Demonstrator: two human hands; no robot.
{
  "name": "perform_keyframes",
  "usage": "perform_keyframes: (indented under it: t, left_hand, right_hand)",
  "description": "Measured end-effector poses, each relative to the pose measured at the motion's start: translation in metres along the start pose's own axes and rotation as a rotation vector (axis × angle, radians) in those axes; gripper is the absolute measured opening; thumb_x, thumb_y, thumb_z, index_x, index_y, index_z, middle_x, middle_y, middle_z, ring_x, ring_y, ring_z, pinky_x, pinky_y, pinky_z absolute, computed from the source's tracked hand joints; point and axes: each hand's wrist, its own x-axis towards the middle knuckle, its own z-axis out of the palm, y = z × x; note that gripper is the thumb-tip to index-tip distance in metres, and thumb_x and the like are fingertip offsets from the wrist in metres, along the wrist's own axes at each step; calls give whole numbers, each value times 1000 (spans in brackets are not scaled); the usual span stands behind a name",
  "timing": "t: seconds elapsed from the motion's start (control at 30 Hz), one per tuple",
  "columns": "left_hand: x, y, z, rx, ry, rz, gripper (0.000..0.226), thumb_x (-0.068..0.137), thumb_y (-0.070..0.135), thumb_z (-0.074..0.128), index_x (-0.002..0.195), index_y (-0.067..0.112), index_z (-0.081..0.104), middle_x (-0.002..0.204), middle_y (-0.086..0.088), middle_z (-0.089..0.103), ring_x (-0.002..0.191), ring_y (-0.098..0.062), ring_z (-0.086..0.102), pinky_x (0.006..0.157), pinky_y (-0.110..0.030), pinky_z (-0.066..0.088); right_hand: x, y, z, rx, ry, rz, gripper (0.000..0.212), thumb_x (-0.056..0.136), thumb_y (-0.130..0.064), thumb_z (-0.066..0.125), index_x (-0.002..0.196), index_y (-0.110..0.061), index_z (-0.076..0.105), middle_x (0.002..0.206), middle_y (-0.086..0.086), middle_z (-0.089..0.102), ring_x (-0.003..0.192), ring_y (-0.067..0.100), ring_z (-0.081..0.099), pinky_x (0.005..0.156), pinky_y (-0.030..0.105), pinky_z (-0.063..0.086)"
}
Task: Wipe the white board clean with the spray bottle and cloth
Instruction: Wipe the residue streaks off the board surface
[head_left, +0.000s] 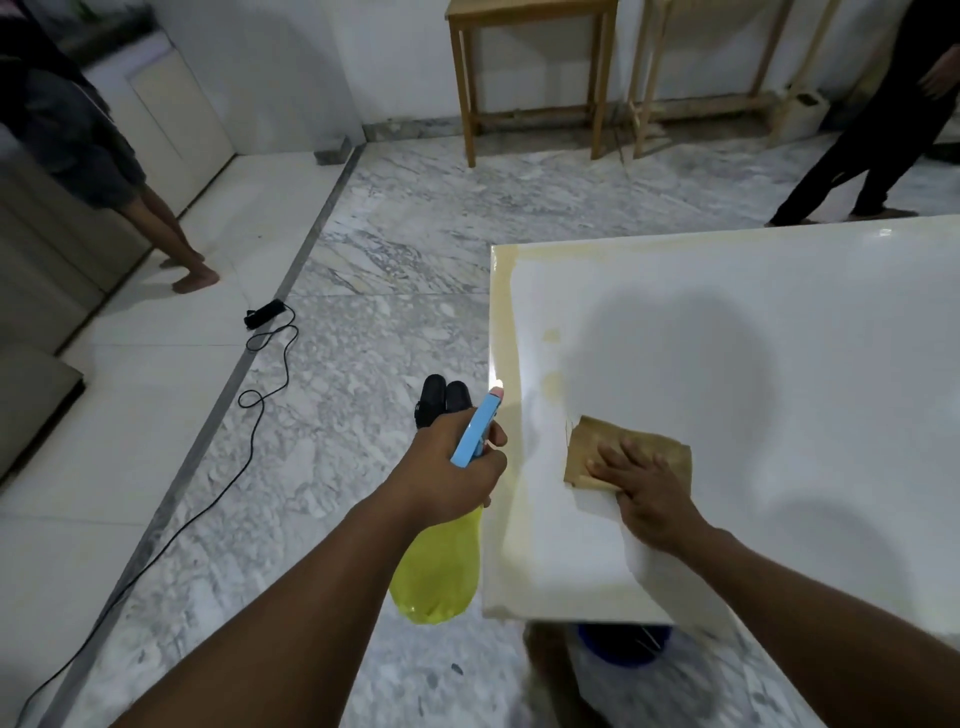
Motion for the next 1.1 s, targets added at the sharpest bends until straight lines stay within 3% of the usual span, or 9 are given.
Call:
perform_keyframes:
  t: [0.17, 0.27, 0.33, 0.4, 0.57, 0.7, 0.83, 0.9, 1.1]
  left_hand:
    - [-85, -13, 7, -47, 4, -5, 12, 96, 6, 59, 106, 4, 65, 77, -9, 59, 43, 0, 55, 48, -13, 49]
    - [-105, -11, 5, -54, 5, 15, 12, 96, 5, 58, 106, 2, 64, 71, -4, 54, 41, 1, 51, 48, -12, 48]
    - [-109, -7, -1, -41, 2, 36, 6, 96, 6, 58, 99, 6, 64, 71, -3, 54, 41, 1, 52, 48, -12, 48]
    - [-107, -2, -5, -29, 0, 56, 14, 97, 6, 57, 86, 14, 58, 68, 0, 51, 39, 2, 51, 46, -10, 45]
    - [-69, 1, -16, -33, -10, 66, 29, 97, 3, 57, 75, 20, 50, 63, 1, 47, 36, 1, 48, 42, -8, 40]
    - [-6, -3, -32, -35, -28, 38, 21, 97, 4, 58, 81, 17, 56, 64, 1, 49, 37, 1, 49, 45, -9, 42]
    - [76, -4, -57, -29, -28, 9, 28, 97, 5, 59, 76, 22, 52, 64, 3, 49, 40, 1, 51, 46, -10, 43]
    - [112, -3, -69, -13, -25, -2, 30, 96, 5, 59, 75, 24, 51, 64, 2, 51, 43, 0, 54, 46, -11, 44]
    - [197, -9, -86, 10, 35, -17, 8, 93, 12, 62, 97, 18, 64, 86, -25, 67, 77, -41, 71, 66, -40, 61]
  right_hand:
    - [-90, -22, 23, 38, -86, 42, 56, 94, -3, 43, 140, -33, 52, 159, -8, 31, 153, 20, 12, 123, 50, 4]
    - [-109, -45, 3, 136, -119, 150, 48, 94, -5, 42, 130, -29, 63, 147, -8, 49, 141, 15, 36, 119, 37, 22]
    - [-110, -62, -25, 312, -116, 263, 40, 92, -4, 45, 113, -24, 73, 125, -1, 67, 113, 22, 60, 99, 38, 45]
    - [-106, -77, -55, 551, -109, 349, 32, 92, -3, 46, 102, -17, 72, 106, 10, 72, 95, 31, 67, 81, 45, 56]
    - [-40, -77, -104, 985, -103, 613, 27, 90, -4, 54, 114, 1, 62, 110, 26, 71, 101, 45, 67, 86, 53, 56]
    - [58, -66, -140, 834, -127, 565, 28, 90, -3, 54, 117, -2, 61, 112, 25, 70, 100, 42, 68, 84, 53, 58]
    - [181, -65, -188, 599, -116, 313, 19, 87, 0, 53, 101, -2, 66, 90, 21, 66, 73, 31, 62, 59, 33, 53]
    - [243, -69, -204, 355, -71, 261, 25, 89, -4, 50, 107, -6, 67, 97, 21, 66, 79, 29, 59, 66, 33, 45]
    - [376, -71, -193, -76, 35, 181, 52, 88, -1, 45, 133, -22, 61, 125, 16, 64, 103, 33, 58, 79, 32, 42]
